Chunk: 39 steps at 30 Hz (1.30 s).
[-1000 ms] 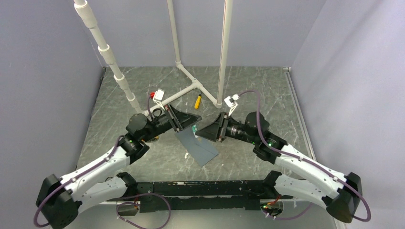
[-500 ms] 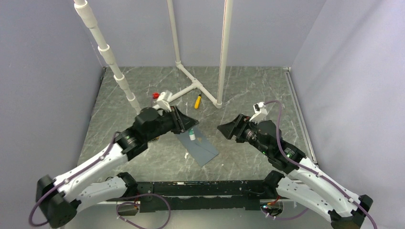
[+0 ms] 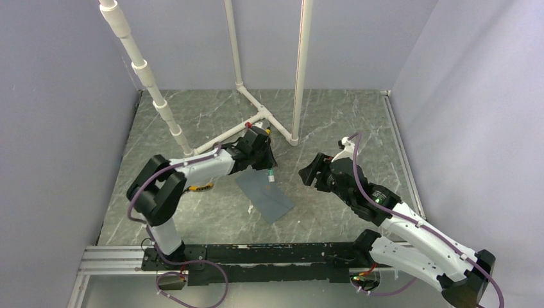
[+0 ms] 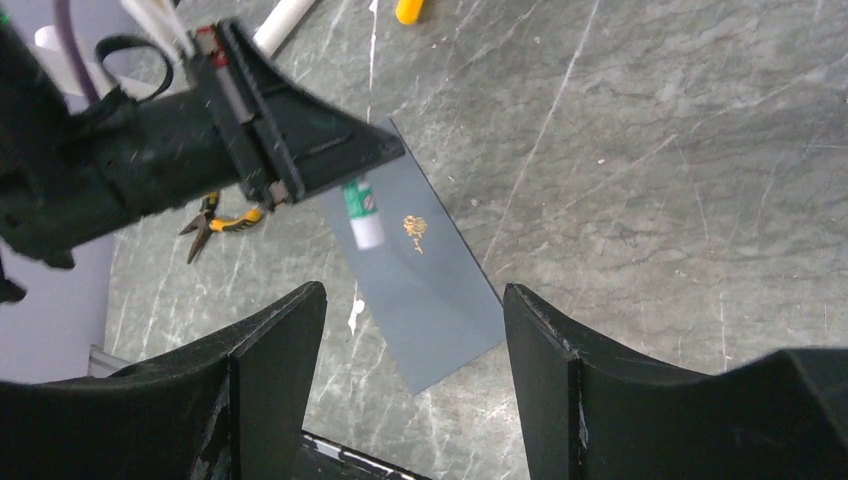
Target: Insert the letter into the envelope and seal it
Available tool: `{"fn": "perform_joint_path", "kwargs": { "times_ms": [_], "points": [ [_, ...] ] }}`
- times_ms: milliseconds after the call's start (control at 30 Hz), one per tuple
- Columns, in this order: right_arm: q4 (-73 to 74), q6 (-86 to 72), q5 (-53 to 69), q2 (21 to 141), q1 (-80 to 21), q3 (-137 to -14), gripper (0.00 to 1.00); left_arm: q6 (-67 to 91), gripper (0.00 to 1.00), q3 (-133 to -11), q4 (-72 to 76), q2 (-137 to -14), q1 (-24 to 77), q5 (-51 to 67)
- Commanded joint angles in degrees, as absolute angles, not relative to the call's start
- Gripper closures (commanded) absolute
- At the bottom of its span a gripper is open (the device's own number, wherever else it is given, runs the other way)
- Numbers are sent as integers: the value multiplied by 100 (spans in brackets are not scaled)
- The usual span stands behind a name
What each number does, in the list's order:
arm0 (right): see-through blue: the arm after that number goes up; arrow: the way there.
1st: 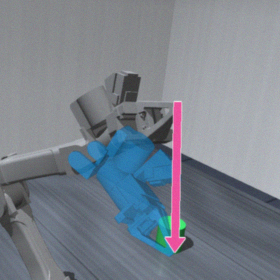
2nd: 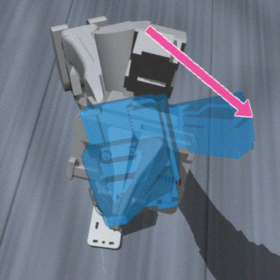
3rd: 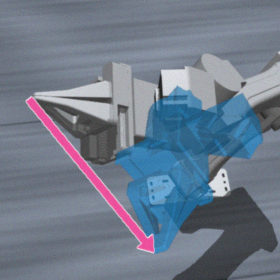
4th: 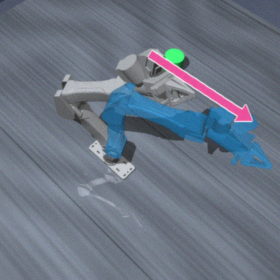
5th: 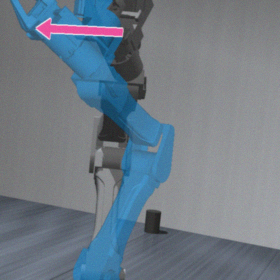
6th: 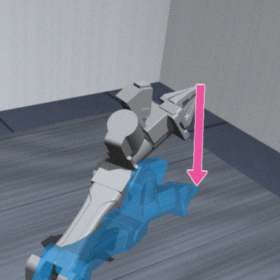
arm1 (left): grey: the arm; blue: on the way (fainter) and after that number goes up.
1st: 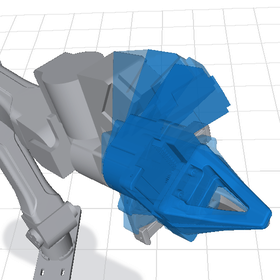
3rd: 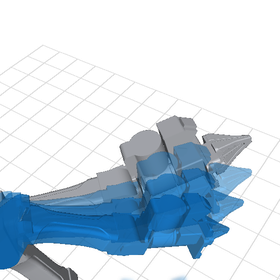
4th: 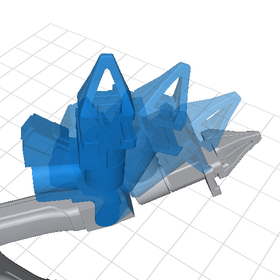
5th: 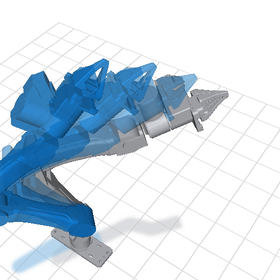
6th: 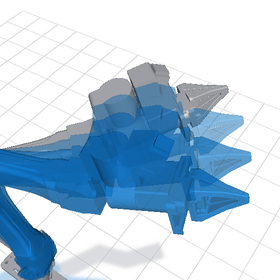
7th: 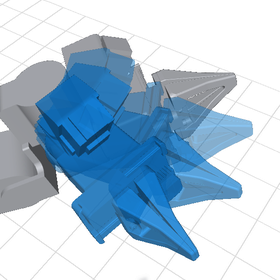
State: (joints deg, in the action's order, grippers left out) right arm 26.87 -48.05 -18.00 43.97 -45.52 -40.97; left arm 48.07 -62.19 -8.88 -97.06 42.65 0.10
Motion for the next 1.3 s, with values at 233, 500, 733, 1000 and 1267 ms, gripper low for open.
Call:
{"fn": "perform_joint_path", "kwargs": {
  "times_ms": [233, 500, 733, 1000, 1267],
  "points": [
    [2418, -4875, -1813, 4263, -4564, -3872, 32, 4797, 67, -7140, -922, -11105, 3863, -517],
    [2356, -4878, -1758, 4378, -4557, -3850, 31, 4679, 46, -7230, -1160, -11231, 3791, -751],
    [2479, -4883, -1886, 4646, -4563, -3859, 31, 4416, 34, -7154, -1050, -10830, 3788, -622],
    [2512, -4779, -1962, 4709, -4566, -3964, 31, 3885, 16, -7230, -1264, -9949, 3744, -220],
    [3617, -4674, -3084, 4533, -4559, -4514, 3, 3870, 7, -7313, -3388, -8162, 3850, -1334]
  ]
}}
